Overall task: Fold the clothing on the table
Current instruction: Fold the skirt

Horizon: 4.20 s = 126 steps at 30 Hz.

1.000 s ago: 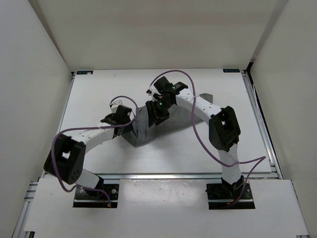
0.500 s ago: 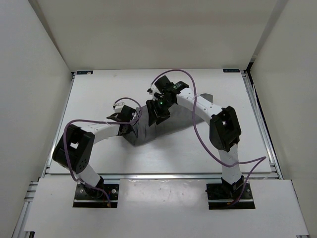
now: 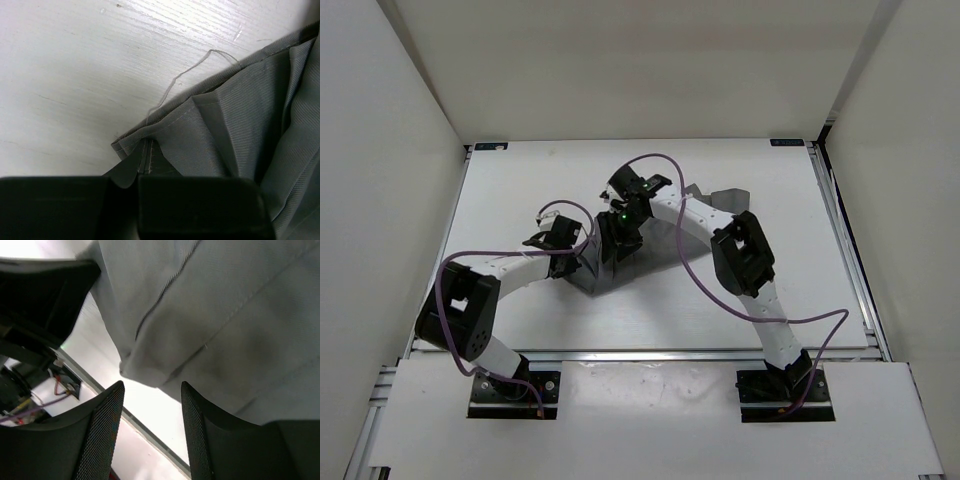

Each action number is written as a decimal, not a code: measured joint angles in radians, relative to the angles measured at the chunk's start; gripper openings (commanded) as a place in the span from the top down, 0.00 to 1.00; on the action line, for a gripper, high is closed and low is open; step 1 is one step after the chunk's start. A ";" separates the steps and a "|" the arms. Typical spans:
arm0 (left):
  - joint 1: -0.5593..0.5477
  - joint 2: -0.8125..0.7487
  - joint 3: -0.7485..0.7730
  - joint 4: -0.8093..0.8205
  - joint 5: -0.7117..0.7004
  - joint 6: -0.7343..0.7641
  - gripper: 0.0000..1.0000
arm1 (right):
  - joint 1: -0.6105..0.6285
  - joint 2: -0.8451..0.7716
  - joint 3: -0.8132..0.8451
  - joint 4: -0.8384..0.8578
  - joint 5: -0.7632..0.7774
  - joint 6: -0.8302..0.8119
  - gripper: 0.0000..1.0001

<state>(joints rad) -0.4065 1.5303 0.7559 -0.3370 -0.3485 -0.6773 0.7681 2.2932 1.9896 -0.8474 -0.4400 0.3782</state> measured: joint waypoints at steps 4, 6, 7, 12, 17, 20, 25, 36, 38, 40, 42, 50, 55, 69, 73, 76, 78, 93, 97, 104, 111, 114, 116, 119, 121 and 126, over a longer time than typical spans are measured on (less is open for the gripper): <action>0.010 -0.002 -0.003 0.002 0.015 -0.004 1.00 | -0.004 0.002 -0.033 0.072 -0.025 0.087 0.46; 0.010 -0.003 -0.005 0.005 0.016 -0.004 1.00 | -0.008 -0.001 -0.075 0.123 -0.036 0.129 0.46; 0.010 -0.004 -0.006 0.008 0.016 -0.005 1.00 | -0.008 -0.002 -0.099 0.142 -0.038 0.152 0.46; 0.016 -0.012 -0.017 0.017 0.022 -0.012 1.00 | -0.007 -0.001 -0.140 0.169 -0.034 0.237 0.48; 0.033 -0.028 -0.034 0.029 0.042 -0.016 1.00 | 0.010 0.000 -0.129 0.182 -0.020 0.269 0.48; 0.039 -0.034 -0.039 0.029 0.048 -0.015 1.00 | 0.020 0.003 -0.111 0.190 -0.007 0.275 0.49; 0.044 -0.034 -0.039 0.029 0.051 -0.011 1.00 | 0.028 0.025 -0.078 0.205 -0.016 0.286 0.60; 0.060 -0.034 -0.038 0.031 0.061 0.000 1.00 | 0.030 0.077 -0.073 0.209 -0.034 0.288 1.00; 0.064 -0.033 -0.037 0.031 0.063 0.000 1.00 | 0.030 0.069 -0.087 0.210 -0.034 0.280 1.00; 0.069 -0.031 -0.035 0.031 0.066 0.003 1.00 | 0.030 0.047 -0.111 0.206 -0.034 0.272 1.00; 0.076 -0.028 -0.031 0.030 0.069 0.005 1.00 | 0.028 0.013 -0.142 0.200 -0.035 0.267 1.00; 0.098 -0.008 -0.008 0.017 0.072 0.016 1.00 | 0.029 -0.191 -0.312 0.201 -0.042 0.225 1.00; 0.098 0.002 0.005 0.006 0.070 0.016 1.00 | 0.040 -0.240 -0.327 0.197 -0.040 0.189 1.00; 0.098 0.046 0.053 -0.016 0.067 0.021 1.00 | 0.101 -0.239 -0.330 0.176 -0.109 0.129 1.00; 0.106 0.048 0.059 -0.023 0.068 0.024 1.00 | 0.123 -0.189 -0.329 0.181 -0.180 0.115 0.79; 0.114 0.048 0.061 -0.028 0.055 0.031 1.00 | 0.143 -0.140 -0.328 0.164 -0.257 0.101 0.53; 0.125 0.048 0.063 -0.037 0.045 0.035 1.00 | 0.152 -0.123 -0.328 0.147 -0.293 0.087 0.42; 0.084 -0.205 0.121 -0.155 0.130 0.035 1.00 | -0.206 -0.545 -0.515 0.203 -0.269 0.098 1.00; -0.017 -0.208 0.106 -0.098 0.215 -0.014 1.00 | -0.374 -0.517 -0.590 0.242 -0.252 0.116 1.00; -0.079 -0.120 0.034 -0.043 0.272 -0.082 1.00 | -0.557 -0.384 -0.534 0.260 -0.236 0.111 0.99; -0.078 -0.047 0.010 -0.124 0.206 -0.083 1.00 | -0.553 -0.187 -0.381 0.213 -0.216 0.072 0.98; -0.069 -0.049 0.000 -0.134 0.198 -0.082 1.00 | -0.538 -0.106 -0.310 0.169 -0.204 0.049 0.98; -0.065 -0.049 -0.001 -0.135 0.195 -0.082 1.00 | -0.531 -0.065 -0.278 0.145 -0.187 0.037 0.98; -0.065 -0.047 -0.002 -0.135 0.191 -0.078 1.00 | -0.521 -0.029 -0.259 0.111 -0.156 0.024 0.98; -0.063 -0.039 0.007 -0.139 0.191 -0.070 1.00 | -0.520 -0.019 -0.258 0.084 -0.135 0.017 0.99; -0.029 0.061 0.120 -0.195 0.190 -0.024 1.00 | -0.541 -0.035 -0.332 0.091 -0.104 0.006 1.00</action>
<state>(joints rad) -0.4355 1.5909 0.8757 -0.5323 -0.1581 -0.7013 0.2276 2.2585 1.6573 -0.7563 -0.5442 0.3840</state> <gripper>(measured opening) 0.025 0.008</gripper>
